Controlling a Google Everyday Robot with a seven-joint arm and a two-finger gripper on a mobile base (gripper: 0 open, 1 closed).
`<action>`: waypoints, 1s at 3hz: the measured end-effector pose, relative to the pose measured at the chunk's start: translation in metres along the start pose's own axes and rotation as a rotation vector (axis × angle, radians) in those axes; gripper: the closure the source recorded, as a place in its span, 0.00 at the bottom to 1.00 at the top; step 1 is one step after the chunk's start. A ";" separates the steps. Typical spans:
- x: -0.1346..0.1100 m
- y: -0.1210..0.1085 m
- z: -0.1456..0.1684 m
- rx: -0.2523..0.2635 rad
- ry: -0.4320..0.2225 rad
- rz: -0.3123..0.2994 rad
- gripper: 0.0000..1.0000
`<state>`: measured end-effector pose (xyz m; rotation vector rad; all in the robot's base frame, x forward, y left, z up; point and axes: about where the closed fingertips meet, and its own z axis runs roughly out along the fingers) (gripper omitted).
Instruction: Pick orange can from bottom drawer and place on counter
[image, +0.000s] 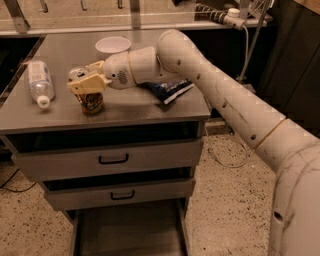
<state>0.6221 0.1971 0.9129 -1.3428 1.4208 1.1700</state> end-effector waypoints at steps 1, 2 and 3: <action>0.000 0.000 0.000 0.000 0.000 0.000 0.11; 0.000 0.000 0.000 0.000 0.000 0.000 0.00; 0.000 0.000 0.000 0.000 0.000 0.000 0.00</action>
Offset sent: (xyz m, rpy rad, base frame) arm 0.0000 0.0000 0.0000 0.0000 0.0000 0.0000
